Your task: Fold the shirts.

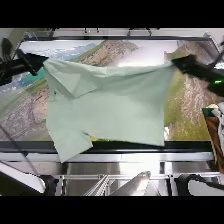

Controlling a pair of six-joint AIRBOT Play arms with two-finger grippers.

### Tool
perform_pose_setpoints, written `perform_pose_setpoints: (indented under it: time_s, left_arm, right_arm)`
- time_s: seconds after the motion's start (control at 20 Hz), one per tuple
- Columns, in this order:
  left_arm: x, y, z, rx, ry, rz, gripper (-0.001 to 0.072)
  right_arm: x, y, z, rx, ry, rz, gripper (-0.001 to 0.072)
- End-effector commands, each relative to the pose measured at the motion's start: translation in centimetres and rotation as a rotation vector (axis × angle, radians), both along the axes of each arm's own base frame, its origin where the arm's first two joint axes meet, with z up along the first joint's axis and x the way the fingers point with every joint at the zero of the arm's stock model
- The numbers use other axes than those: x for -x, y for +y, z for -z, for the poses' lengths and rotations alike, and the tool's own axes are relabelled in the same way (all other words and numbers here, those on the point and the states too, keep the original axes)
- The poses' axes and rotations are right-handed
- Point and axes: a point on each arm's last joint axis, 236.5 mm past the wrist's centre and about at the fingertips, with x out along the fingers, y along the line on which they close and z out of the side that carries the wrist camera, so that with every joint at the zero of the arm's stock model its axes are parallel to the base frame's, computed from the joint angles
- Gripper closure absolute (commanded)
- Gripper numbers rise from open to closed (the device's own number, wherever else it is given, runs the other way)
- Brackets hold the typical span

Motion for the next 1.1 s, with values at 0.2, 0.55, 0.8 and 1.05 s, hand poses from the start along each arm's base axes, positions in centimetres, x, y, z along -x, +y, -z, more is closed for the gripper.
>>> perform_pose_setpoints:
  time_s: [0.2,0.55,0.8,1.05]
  left_arm:
    - [-5.8,0.2,12.0,-0.092,0.127,-0.018,0.0698]
    - [-3.8,4.8,15.0,-0.185,0.204,-0.045,0.0698]
    - [-1.6,3.8,18.3,-0.337,0.26,0.057,0.0698]
    - [-1.1,4.3,19.9,-0.421,0.269,0.075,0.0699]
  right_arm:
    - [-4.0,1.3,11.9,-0.279,0.084,0.031,0.0699]
    - [-0.9,1.6,15.7,-0.188,0.227,-0.082,0.0699]
    - [-0.4,0.9,18.8,-0.079,0.314,-0.051,0.0699]
    - [-0.5,0.1,19.8,-0.039,0.331,-0.023,0.0698]
